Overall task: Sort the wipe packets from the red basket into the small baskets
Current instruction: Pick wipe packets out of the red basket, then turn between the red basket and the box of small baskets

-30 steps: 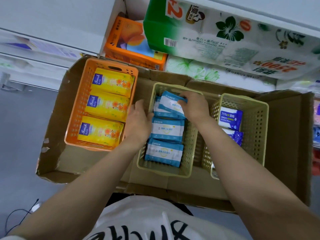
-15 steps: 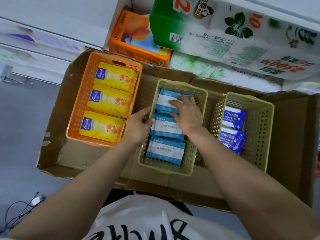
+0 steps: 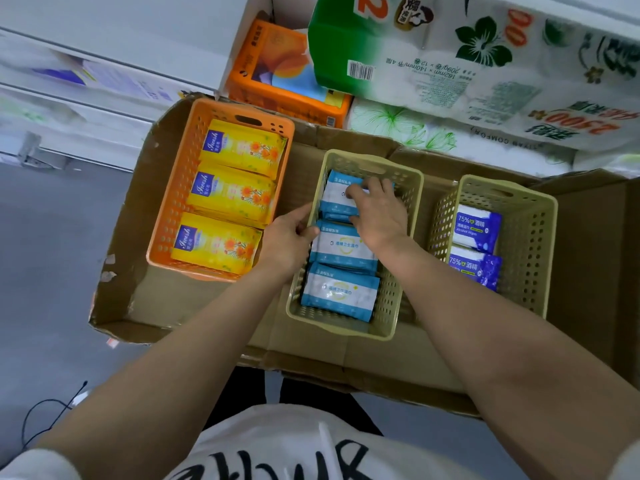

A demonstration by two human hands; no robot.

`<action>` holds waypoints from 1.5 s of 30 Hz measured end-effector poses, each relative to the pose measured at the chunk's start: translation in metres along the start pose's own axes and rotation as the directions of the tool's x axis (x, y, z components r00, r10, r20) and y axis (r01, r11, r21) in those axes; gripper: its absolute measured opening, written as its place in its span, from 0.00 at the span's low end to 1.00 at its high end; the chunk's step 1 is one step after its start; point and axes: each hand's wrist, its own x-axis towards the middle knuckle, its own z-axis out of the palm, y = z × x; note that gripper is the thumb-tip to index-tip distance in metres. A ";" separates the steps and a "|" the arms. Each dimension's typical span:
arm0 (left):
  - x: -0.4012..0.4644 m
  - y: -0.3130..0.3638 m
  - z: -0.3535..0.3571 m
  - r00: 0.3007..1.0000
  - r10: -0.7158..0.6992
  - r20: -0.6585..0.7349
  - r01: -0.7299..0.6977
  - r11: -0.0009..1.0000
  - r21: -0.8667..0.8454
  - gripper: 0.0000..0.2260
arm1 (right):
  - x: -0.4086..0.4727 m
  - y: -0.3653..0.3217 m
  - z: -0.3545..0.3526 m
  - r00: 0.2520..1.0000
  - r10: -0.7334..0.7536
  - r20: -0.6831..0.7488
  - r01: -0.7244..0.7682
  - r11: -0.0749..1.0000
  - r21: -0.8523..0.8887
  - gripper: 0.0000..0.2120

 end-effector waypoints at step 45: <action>0.061 -0.096 -0.783 0.619 0.742 -0.257 -0.354 0.556 0.752 0.18 | 0.110 -0.626 -0.235 0.825 -0.114 -0.553 0.282 0.932 0.228 0.21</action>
